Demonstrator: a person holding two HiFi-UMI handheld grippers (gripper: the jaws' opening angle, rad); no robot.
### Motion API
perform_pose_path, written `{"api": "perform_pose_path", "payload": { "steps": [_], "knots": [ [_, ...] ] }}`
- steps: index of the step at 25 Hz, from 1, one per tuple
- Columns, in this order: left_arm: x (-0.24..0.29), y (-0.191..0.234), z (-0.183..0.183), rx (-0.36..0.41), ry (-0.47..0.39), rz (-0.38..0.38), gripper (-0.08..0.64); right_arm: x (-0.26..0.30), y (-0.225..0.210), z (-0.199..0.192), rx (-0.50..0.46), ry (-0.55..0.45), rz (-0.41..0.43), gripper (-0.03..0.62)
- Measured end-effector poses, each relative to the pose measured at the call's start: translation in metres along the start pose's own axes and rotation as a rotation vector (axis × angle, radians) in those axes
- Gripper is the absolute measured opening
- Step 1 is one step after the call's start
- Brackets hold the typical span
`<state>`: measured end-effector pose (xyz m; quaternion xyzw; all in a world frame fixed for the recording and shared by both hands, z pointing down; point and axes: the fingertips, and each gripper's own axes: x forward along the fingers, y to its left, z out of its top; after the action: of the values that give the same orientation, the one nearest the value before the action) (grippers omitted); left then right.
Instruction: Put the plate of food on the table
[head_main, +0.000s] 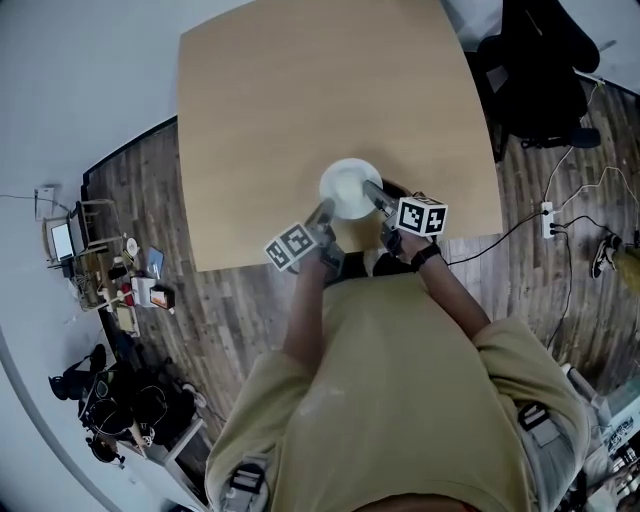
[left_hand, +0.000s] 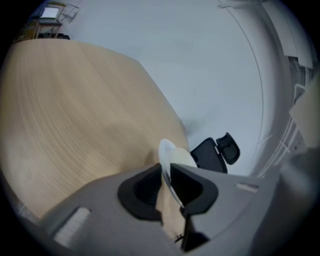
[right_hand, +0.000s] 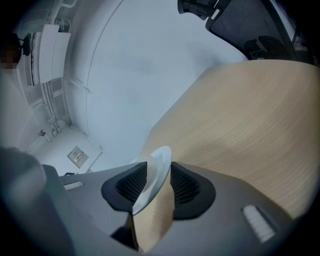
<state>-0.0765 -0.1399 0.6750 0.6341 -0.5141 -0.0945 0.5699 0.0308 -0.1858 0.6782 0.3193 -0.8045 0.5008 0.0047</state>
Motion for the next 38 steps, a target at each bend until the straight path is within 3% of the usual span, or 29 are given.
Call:
{"api": "perform_pose_path", "payload": {
  "steps": [7,9,13,26,33,38],
  "knots": [
    [0.045,0.009,0.035,0.076,0.057,0.021,0.061,0.037,-0.023,0.03,-0.007,0.012,-0.065,0.118],
    [0.058,0.01,0.051,0.091,0.066,0.021,0.063,0.048,-0.026,0.043,-0.016,0.009,-0.074,0.089],
    [0.087,0.013,0.089,0.139,0.082,0.03,0.071,0.082,-0.035,0.072,-0.035,0.008,-0.096,0.091],
    [0.183,0.029,0.205,0.278,0.059,0.095,0.08,0.192,-0.066,0.155,-0.101,-0.014,-0.146,0.097],
    [0.204,0.055,0.215,0.32,0.11,0.165,0.095,0.218,-0.082,0.157,-0.153,0.034,-0.213,0.095],
    [0.2,0.07,0.211,0.339,0.139,0.245,0.1,0.222,-0.088,0.147,-0.202,0.122,-0.277,0.091]
  ]
}}
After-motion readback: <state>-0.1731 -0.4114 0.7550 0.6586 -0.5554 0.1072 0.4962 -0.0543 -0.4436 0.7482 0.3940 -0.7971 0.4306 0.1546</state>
